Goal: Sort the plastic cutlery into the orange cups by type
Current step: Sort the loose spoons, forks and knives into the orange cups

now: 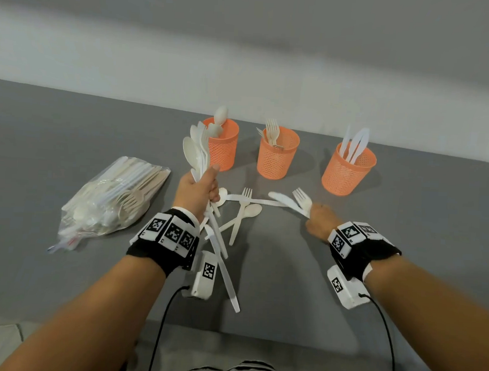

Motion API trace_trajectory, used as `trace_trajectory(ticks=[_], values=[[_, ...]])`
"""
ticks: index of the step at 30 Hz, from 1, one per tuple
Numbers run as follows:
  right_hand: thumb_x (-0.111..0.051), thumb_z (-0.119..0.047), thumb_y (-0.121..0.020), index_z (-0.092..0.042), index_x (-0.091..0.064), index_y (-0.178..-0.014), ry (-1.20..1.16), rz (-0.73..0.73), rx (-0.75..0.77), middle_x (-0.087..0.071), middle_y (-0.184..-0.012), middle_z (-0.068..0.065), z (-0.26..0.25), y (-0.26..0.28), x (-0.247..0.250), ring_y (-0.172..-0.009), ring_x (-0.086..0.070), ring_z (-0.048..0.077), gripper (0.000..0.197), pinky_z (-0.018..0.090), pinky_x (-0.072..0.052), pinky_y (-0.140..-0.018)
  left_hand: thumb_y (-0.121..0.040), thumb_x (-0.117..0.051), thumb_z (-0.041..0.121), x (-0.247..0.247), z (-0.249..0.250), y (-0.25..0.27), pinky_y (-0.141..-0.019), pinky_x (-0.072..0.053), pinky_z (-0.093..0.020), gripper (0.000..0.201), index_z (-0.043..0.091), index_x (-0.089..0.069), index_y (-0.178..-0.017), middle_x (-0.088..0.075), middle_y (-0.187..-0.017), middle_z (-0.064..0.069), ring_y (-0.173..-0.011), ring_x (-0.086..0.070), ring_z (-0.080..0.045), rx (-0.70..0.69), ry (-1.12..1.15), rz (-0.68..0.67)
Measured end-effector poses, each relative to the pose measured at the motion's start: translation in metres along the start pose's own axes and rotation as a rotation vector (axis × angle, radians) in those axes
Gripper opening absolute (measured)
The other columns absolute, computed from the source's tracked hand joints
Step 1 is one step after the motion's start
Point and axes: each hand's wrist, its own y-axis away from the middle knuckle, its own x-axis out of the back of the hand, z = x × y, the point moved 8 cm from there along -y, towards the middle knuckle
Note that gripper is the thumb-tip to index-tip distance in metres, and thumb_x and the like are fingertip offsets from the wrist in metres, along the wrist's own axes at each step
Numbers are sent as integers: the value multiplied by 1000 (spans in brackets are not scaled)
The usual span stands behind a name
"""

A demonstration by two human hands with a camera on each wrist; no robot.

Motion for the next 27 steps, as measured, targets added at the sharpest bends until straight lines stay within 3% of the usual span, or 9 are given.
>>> trace_trajectory(ticks=[5, 7, 9, 11, 14, 18, 22, 25, 27], values=[[-43, -14, -90, -6, -48, -105, -227, 68, 101, -57, -94, 13, -33, 24, 12, -80, -52, 29, 17, 33, -43, -69, -91, -56, 23, 22, 8, -2, -46, -32, -21, 38, 18, -35, -60, -31, -42, 9, -41, -30, -9, -24, -25, 12], [-50, -23, -91, -14, -50, -85, -310, -42, 227, -53, -79, 2, -72, 48, 4, -68, -50, 19, 11, 26, -36, -57, -91, -56, 23, 29, 7, -3, -46, -31, -21, 33, 18, -38, -63, -33, -44, 9, -41, -31, -8, -11, -1, 18], [-61, -35, -86, -21, -47, -65, -307, -201, 344, -48, -63, -5, -112, 75, -14, -56, -45, 8, 28, 20, -31, -50, -91, -56, 22, 36, 7, -5, -45, -30, -21, 32, 19, -39, -65, -33, -45, 8, -40, -31, -8, 0, 15, 28], [-69, -43, -77, -18, -48, -63, -235, -288, 425, -48, -57, -6, -141, 93, -33, -51, -45, 8, 35, 20, -32, -47, -91, -56, 22, 43, 9, -6, -44, -31, -20, 33, 18, -38, -64, -33, -44, 8, -39, -32, -6, -5, 7, 36], [-70, -30, -77, -14, -53, -78, -83, -248, 417, -55, -74, 2, -152, 94, -43, -66, -51, 19, 24, 22, -36, -49, -91, -55, 23, 52, 16, -7, -41, -33, -18, 34, 18, -37, -64, -34, -42, 9, -36, -33, -5, -20, -18, 45], [-59, -20, -78, -12, -55, -83, -24, -231, 393, -56, -82, 5, -147, 85, -42, -78, -57, 25, 10, 31, -46, -69, -91, -55, 21, 61, 22, -8, -40, -32, -18, 31, 18, -38, -66, -35, -41, 10, -36, -33, -5, -33, -6, 43], [-52, -17, -85, -14, -45, -93, 12, -295, 430, -52, -89, 4, -135, 82, -35, -83, -51, 24, 11, 29, -40, -64, -91, -56, 23, 67, 21, -11, -40, -32, -17, 30, 17, -39, -67, -36, -40, 11, -36, -33, -4, -18, 1, 36], [-49, -14, -88, -15, -45, -82, -125, -275, 388, -50, -81, 6, -125, 73, -18, -79, -47, 21, 7, 29, -36, -65, -90, -57, 24, 73, 21, -15, -40, -33, -18, 31, 17, -39, -66, -36, -41, 11, -36, -34, -5, -20, 3, 41], [-46, -23, -92, -19, -49, -72, -156, -194, 327, -54, -87, 8, -120, 61, -9, -85, -52, 23, 21, 31, -38, -74, -90, -57, 23, 73, 21, -16, -40, -33, -18, 32, 17, -39, -65, -35, -41, 10, -36, -34, -5, -24, -1, 41]])
